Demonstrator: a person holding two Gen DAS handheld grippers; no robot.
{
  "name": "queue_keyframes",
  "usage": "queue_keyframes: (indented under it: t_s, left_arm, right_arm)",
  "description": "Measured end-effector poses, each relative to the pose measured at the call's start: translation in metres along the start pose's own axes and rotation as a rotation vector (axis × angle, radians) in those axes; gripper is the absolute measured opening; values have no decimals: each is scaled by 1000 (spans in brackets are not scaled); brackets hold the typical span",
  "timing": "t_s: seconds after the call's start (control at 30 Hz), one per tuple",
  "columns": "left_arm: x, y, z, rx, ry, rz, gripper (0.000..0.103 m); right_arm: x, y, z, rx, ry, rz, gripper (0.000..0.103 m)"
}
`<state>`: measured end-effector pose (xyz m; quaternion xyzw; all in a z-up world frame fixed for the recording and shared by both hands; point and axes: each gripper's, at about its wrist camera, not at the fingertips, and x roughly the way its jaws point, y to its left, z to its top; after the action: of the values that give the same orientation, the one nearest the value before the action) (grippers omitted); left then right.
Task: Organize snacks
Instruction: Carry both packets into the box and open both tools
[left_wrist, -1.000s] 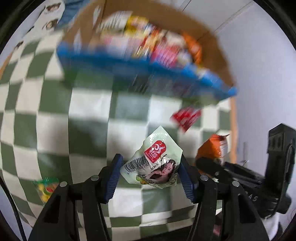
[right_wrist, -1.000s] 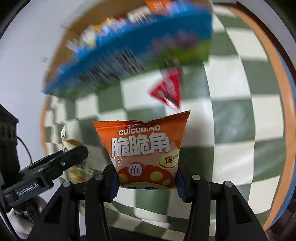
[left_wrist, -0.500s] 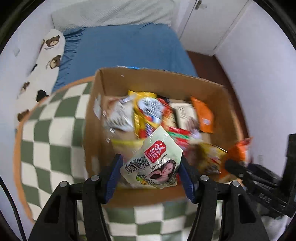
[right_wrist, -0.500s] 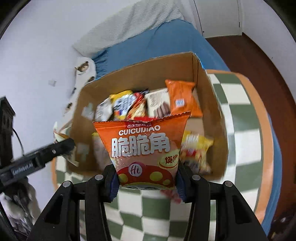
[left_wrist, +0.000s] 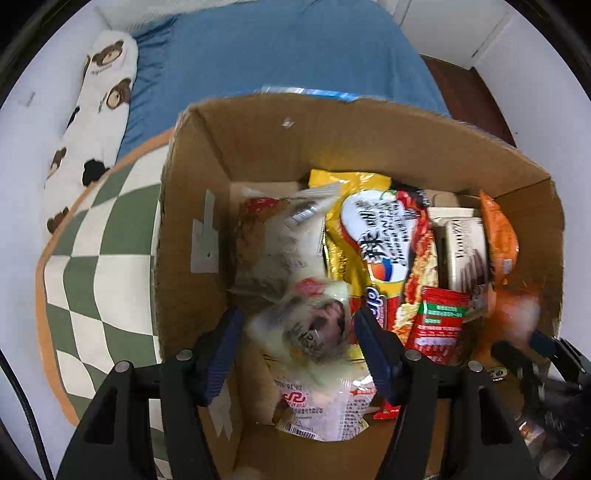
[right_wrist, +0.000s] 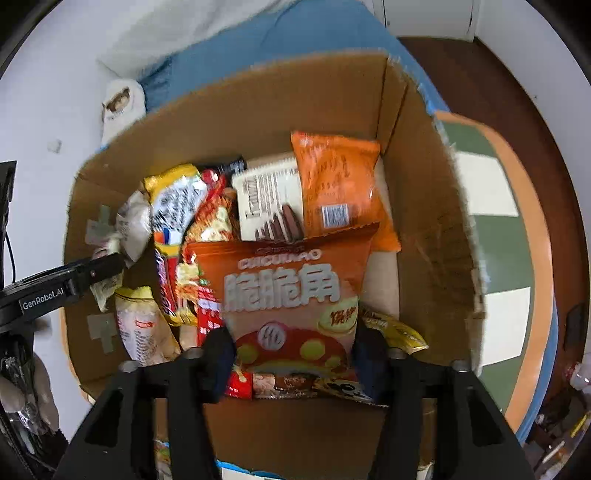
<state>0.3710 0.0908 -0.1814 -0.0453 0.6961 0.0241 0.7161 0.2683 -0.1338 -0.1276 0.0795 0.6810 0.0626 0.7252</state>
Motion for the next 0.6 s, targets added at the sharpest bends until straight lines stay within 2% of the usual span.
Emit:
queue_keyframes:
  t_s: [0.03,0.1,0.33,0.47,0.6]
  left_arm:
    - [2,1,0,-5,1,-10,86]
    - [4,2,0,-16,-13,-29,92]
    - [-7,-11,-10,-10,-49,-36,93]
    - [-18,-19,-24,-7,-100,-6,93]
    - [-35,-23,-43,-13,-170,-33,93]
  right_arm:
    - [0,1,-1,-2,-2,-8,100]
    - [0,1,0,-8,-14,-25,100]
    - [-6,4,-1,-34,-41,-78,100]
    - [-13,9,-7,-64,-69,-97,100]
    - [-25,11,-19,-91,-114,-126,100]
